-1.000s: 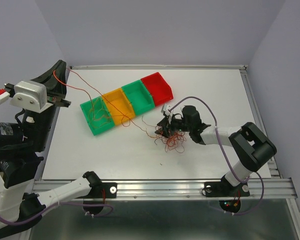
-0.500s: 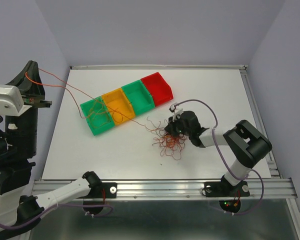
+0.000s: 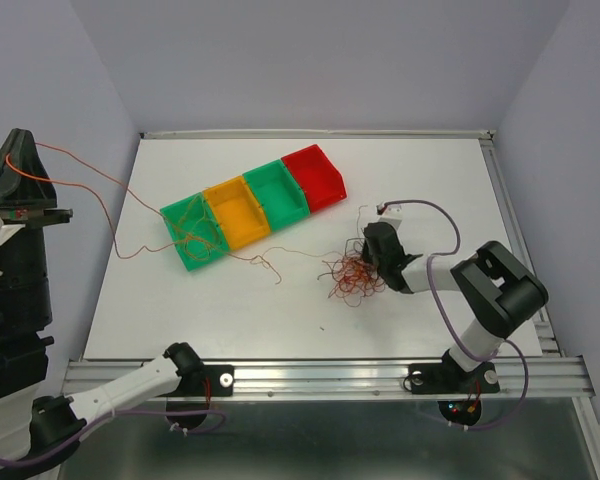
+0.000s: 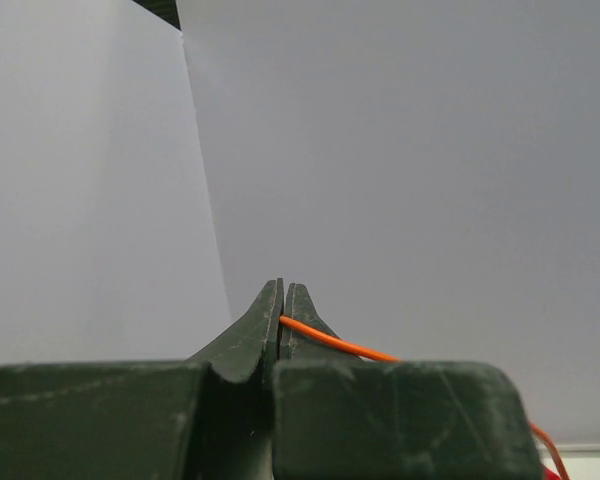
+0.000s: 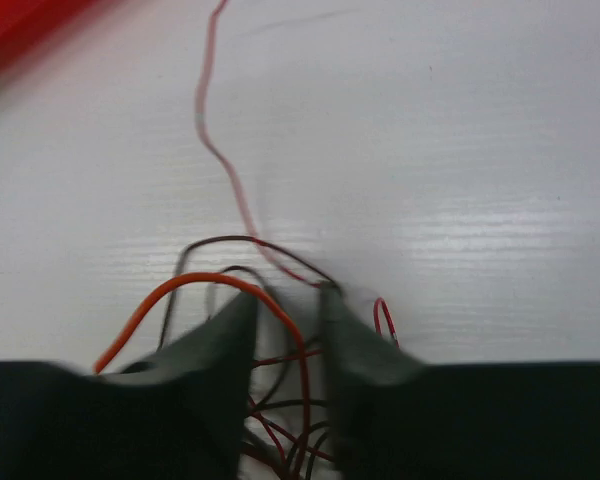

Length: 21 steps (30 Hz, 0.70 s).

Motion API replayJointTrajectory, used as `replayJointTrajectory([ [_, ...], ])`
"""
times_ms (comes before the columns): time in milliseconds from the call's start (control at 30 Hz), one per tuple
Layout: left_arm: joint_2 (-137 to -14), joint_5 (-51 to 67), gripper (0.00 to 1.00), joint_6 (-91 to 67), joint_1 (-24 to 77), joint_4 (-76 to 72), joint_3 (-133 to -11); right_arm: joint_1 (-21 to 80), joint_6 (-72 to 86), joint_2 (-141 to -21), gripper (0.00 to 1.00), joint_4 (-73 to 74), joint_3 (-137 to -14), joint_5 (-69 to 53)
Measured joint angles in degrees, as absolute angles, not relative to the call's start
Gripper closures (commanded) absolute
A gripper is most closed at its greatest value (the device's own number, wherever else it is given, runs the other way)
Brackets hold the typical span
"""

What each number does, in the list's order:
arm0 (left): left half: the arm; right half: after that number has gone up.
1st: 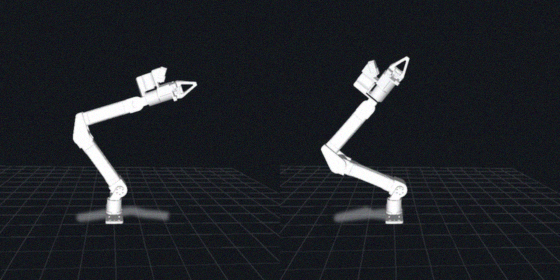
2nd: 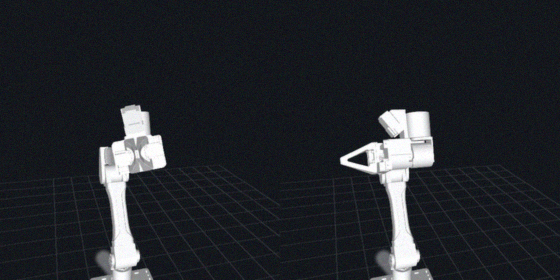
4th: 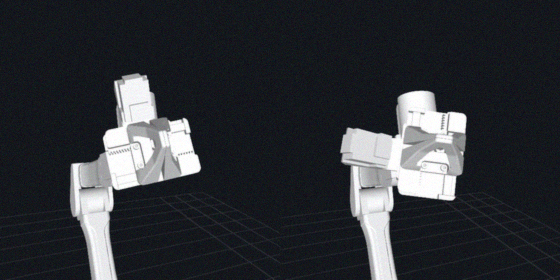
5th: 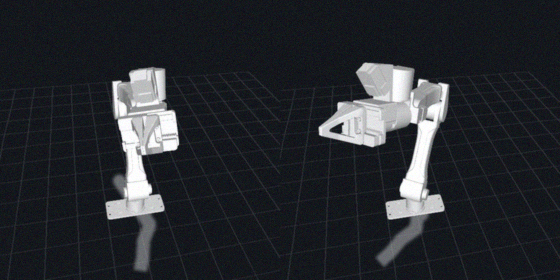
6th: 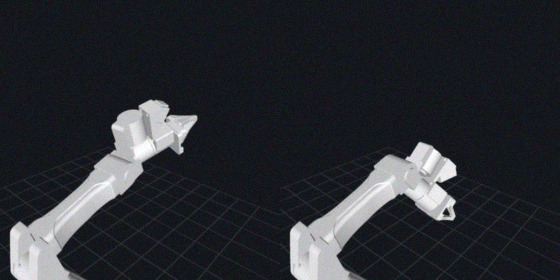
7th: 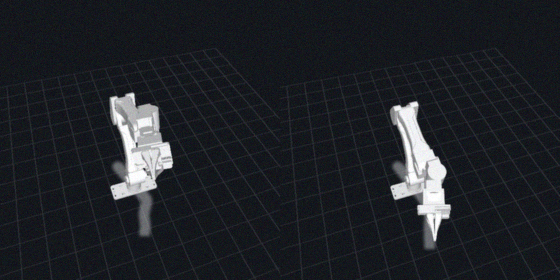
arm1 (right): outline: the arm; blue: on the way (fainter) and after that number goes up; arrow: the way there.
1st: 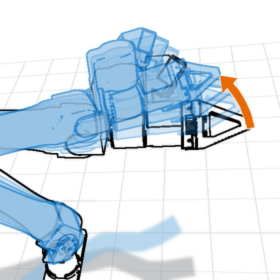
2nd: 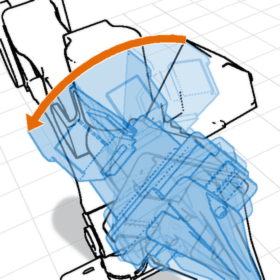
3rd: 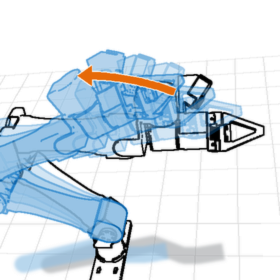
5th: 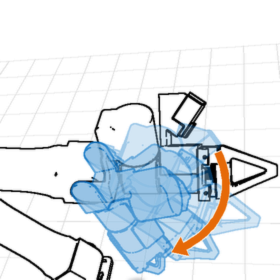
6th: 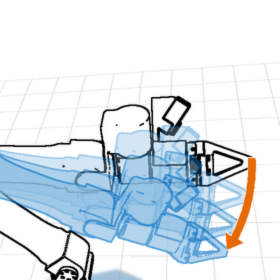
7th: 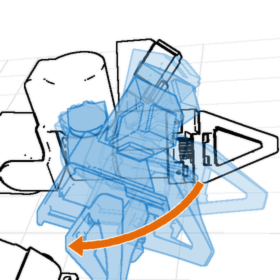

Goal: Untangle the cables

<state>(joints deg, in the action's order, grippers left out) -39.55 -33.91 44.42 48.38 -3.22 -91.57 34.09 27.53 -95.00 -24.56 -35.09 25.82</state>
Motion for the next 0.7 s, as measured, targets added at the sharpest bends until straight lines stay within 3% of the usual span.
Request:
replayJointTrajectory([
  [100, -39.5, -32.3, 1.0, 43.6, 48.4, -3.0, -91.5, 33.7, 25.7, -93.0, 0.05, -23.5, -35.0, 24.2],
  [200, -39.6, -31.4, 1.0, 43.1, 48.4, -2.7, -90.7, 33.8, 23.3, -86.6, 0.0, -23.0, -34.2, 20.5],
  [400, -40.5, -30.1, 1.0, 42.7, 48.4, -2.5, -87.6, 33.8, 21.0, -73.6, 0.0, -21.8, -35.7, 18.1],
  [600, -41.8, -29.4, 1.0, 42.3, 48.4, -2.3, -86.3, 33.8, 22.7, -75.6, 0.0, -5.1, -51.4, 17.1],
  [700, -41.8, -29.0, 1.0, 42.1, 48.4, -2.2, -86.0, 34.8, 19.2, -74.8, 0.0, -1.5, -52.4, 10.8],
])
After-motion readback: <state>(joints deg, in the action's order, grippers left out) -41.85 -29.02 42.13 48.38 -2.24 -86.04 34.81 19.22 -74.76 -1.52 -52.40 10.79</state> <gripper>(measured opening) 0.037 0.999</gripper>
